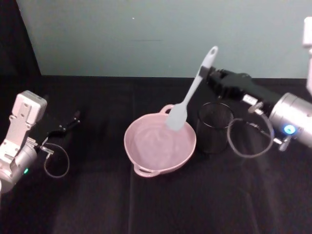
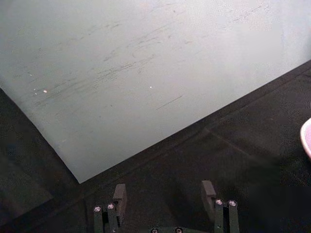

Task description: Use the one hand to pick up the spoon and stir the clear water in the bowl.

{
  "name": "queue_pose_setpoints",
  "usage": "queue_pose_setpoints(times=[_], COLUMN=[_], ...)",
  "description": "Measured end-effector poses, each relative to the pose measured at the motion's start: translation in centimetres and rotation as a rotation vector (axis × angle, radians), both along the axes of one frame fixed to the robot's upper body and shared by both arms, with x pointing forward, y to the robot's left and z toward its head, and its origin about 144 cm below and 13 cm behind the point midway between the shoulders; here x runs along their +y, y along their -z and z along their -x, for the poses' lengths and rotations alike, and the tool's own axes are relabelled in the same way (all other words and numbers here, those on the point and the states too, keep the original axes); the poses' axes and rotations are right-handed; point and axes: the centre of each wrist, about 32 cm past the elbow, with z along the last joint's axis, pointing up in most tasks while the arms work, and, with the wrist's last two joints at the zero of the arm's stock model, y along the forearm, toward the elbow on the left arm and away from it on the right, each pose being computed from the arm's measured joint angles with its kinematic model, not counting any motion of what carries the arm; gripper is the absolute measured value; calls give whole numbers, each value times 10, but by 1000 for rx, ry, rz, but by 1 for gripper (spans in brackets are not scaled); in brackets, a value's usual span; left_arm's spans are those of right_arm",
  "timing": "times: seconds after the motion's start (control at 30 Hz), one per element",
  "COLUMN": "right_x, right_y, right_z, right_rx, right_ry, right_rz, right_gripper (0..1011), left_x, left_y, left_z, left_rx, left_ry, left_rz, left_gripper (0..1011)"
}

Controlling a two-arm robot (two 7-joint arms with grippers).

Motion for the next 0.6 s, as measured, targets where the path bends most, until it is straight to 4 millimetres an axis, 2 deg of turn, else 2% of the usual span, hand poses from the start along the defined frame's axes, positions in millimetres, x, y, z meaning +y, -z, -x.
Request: queue_pose_setpoints(times=[0.2, 0.6], right_x=[-14, -60], right_y=[-7, -14], right_z=[1, 5], right_rx=[30, 8], right_ry=[18, 145], right_rz=[-60, -50], right_gripper=[110, 110], left_x=[0, 0], left_y=[0, 0], left_z=[0, 0], left_rx=[0, 0], left_ry=[0, 0], left_rz=[0, 0], left_gripper=[1011, 1011])
